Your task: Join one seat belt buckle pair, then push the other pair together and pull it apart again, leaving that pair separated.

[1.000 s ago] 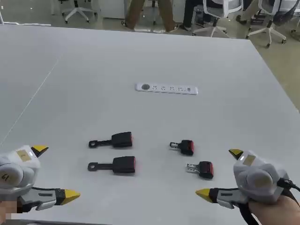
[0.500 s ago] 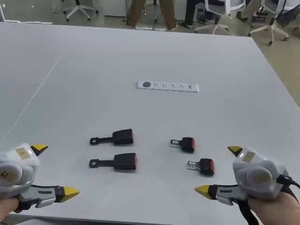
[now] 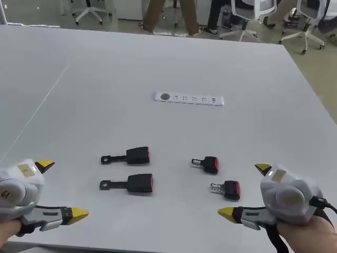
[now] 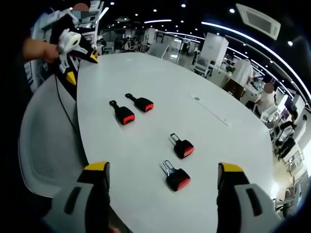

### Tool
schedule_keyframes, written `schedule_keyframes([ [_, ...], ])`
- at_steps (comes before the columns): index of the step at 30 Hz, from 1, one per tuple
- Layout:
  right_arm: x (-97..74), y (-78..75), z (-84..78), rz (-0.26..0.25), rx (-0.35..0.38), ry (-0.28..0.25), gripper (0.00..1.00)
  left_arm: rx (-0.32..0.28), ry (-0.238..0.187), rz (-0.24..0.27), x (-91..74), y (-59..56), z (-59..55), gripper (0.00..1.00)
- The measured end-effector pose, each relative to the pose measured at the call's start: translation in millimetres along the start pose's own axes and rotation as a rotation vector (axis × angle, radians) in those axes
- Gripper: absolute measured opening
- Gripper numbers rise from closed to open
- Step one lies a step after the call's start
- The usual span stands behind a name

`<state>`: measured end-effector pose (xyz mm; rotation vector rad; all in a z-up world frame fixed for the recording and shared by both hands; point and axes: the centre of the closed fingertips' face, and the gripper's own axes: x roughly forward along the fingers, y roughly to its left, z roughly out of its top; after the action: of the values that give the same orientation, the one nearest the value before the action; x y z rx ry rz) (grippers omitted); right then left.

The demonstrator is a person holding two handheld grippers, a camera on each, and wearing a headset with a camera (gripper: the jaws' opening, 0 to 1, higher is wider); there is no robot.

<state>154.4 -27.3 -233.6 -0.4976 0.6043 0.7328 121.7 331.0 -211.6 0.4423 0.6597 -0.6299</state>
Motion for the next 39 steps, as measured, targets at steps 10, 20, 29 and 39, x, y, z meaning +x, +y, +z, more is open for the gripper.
schedule_keyframes([
  [10, -1.6, 2.8, -5.8, 0.007, 0.003, 0.005, 0.92, 0.001, 0.005, 0.022, 0.6, 1.4, -1.3, 0.89],
  [20, -4.2, -4.9, -11.2, 0.005, -0.013, 0.024, 0.92, 0.010, 0.001, 0.011, 6.2, -1.5, 6.9, 0.88],
  [29, -0.5, -9.4, -5.7, -0.003, -0.005, 0.010, 0.95, 0.005, 0.013, 0.003, 9.4, -1.1, 4.1, 0.95],
  [39, -1.4, -9.2, -7.7, 0.014, 0.027, 0.005, 0.93, 0.011, 0.025, 0.007, 23.7, -1.6, 9.2, 0.99],
])
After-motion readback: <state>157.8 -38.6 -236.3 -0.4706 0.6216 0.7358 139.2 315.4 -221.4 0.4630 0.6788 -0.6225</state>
